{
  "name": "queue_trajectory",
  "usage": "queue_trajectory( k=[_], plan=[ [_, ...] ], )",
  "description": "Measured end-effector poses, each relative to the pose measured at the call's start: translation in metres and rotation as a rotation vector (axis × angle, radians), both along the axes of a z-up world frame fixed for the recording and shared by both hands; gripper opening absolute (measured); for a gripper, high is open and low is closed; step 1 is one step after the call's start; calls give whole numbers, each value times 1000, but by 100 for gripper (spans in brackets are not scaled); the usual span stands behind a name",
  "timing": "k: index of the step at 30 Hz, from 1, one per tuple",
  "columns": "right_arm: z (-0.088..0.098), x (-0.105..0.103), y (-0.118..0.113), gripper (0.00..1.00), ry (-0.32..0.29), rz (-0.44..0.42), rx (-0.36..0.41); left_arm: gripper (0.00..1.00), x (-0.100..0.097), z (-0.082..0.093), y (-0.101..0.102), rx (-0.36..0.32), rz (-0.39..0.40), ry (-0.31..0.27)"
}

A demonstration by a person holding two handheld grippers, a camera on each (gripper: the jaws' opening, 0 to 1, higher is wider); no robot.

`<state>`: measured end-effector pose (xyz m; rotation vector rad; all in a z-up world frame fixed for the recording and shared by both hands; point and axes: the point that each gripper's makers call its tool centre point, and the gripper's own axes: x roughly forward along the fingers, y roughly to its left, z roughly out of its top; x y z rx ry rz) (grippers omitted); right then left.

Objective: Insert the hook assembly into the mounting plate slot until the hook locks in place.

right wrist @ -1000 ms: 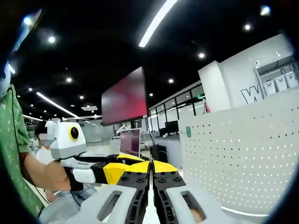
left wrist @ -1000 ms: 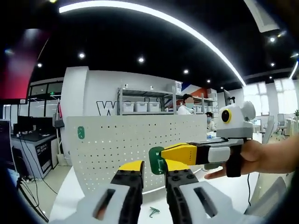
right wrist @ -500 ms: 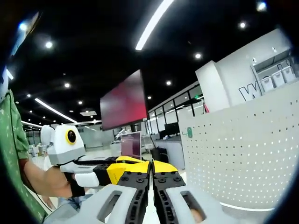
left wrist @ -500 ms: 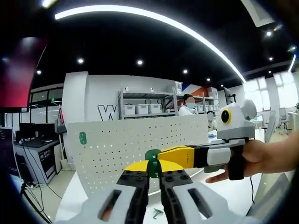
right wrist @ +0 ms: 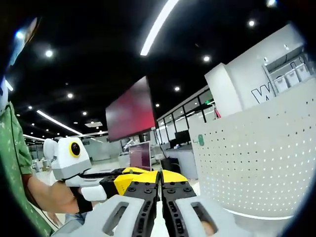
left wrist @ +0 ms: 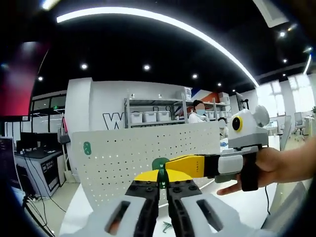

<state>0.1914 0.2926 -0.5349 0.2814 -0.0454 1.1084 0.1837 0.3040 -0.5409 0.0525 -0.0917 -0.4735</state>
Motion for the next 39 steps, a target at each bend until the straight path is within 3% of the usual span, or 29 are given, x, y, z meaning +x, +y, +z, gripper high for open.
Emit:
queue_trajectory(
  k=[5, 15, 22, 25, 39],
  plan=[
    [-3, 2, 0, 0, 44, 17, -5, 4, 0, -1, 1, 8, 3, -3],
    [-3, 4, -1, 1, 52, 18, -17, 4, 1, -2, -1, 21, -2, -6],
    [-4, 2, 0, 0, 36, 14, -32, 4, -1, -6, -3, 49, -5, -4],
    [-4, 0, 1, 0, -2, 4, -54, 4, -1, -7, -2, 46, -2, 1],
    [5, -5, 2, 0, -35, 6, -44, 4, -2, 0, -2, 41, 8, -15]
  ],
)
